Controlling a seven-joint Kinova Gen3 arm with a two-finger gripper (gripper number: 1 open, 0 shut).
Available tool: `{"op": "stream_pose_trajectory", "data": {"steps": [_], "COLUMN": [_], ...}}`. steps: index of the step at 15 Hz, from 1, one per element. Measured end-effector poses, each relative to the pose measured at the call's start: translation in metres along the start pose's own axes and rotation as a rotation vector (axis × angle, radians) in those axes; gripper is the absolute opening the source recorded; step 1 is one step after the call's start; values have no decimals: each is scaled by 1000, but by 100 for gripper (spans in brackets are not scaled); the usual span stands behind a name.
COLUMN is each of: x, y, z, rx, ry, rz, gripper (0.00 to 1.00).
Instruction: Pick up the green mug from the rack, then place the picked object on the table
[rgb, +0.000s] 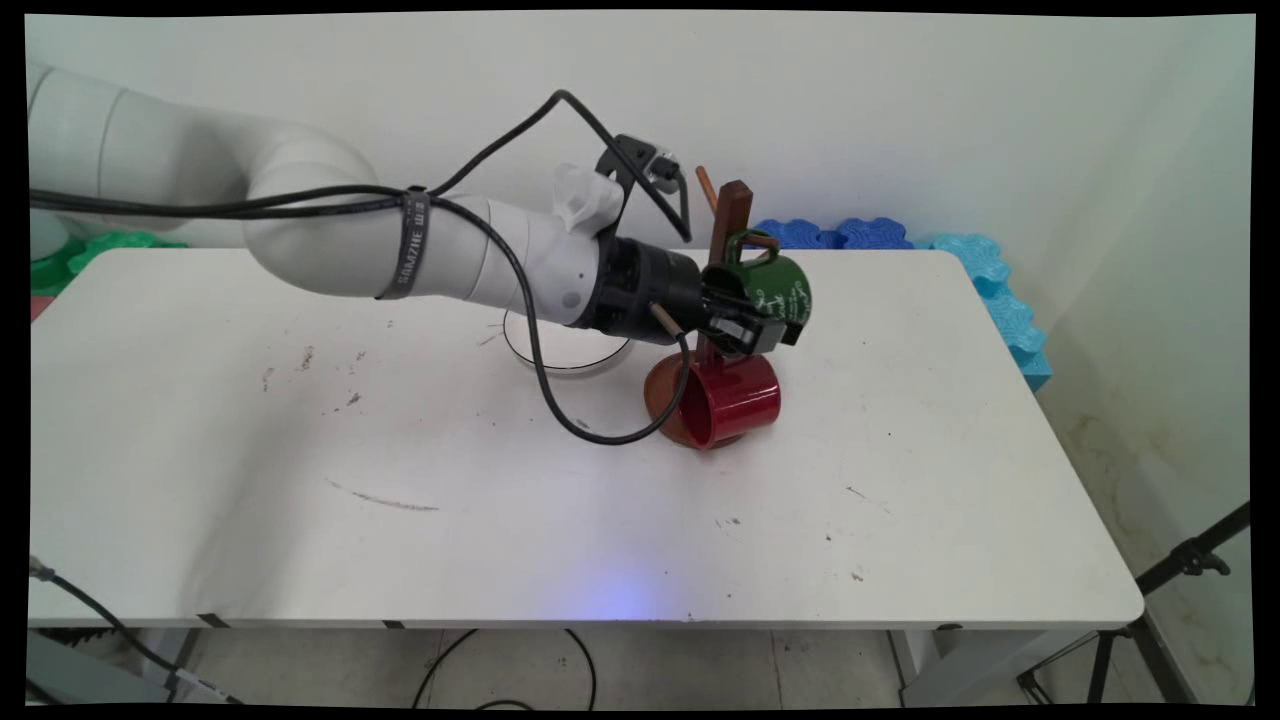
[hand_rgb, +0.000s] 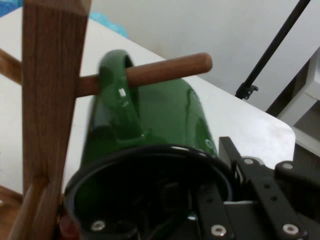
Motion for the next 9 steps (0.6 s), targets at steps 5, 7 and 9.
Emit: {"op": "stream_pose_trajectory", "data": {"steps": [5,7,9], "x": [1,3,5], "y": [5,9,15], "z": [-7,-12,-20], "rx": [-19,-33,-50], "ry": [24,33,41], "rz": [14,23,29], "gripper": [0,0,0]}}
